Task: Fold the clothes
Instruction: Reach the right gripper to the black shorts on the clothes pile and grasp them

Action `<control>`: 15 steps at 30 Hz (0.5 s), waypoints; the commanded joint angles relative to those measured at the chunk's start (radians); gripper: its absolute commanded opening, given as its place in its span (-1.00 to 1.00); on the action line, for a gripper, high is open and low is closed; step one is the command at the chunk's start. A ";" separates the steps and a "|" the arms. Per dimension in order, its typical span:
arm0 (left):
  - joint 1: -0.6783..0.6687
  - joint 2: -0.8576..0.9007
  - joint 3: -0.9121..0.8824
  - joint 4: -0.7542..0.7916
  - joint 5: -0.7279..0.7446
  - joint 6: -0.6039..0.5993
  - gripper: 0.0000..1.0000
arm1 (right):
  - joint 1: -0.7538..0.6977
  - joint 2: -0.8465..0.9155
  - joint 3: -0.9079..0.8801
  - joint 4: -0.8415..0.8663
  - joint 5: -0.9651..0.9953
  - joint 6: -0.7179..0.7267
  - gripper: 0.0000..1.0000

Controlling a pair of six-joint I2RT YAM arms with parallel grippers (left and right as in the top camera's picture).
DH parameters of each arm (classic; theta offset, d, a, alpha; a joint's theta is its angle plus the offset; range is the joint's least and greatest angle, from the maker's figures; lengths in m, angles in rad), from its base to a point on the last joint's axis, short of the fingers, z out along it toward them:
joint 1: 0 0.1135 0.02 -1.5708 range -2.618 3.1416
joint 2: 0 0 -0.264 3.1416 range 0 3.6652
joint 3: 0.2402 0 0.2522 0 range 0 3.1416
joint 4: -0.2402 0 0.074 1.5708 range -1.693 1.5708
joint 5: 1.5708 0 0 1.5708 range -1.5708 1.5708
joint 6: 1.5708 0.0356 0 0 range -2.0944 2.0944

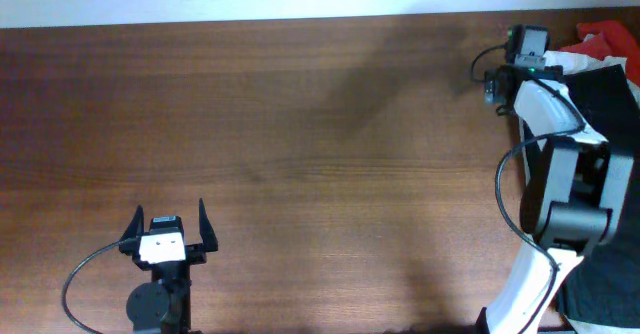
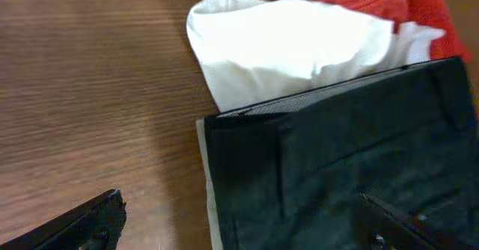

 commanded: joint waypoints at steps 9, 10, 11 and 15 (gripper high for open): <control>-0.003 -0.005 -0.005 -0.001 0.008 0.016 0.98 | -0.068 0.103 0.021 0.053 0.073 -0.022 0.44; -0.003 -0.005 -0.005 -0.001 0.008 0.016 0.98 | -0.069 0.103 0.021 0.053 0.069 -0.022 0.40; -0.003 -0.005 -0.005 -0.001 0.008 0.016 0.98 | -0.069 0.103 0.021 0.057 0.066 -0.022 0.27; -0.003 -0.005 -0.005 -0.001 0.008 0.016 0.99 | -0.068 0.102 0.021 0.065 0.067 -0.022 0.07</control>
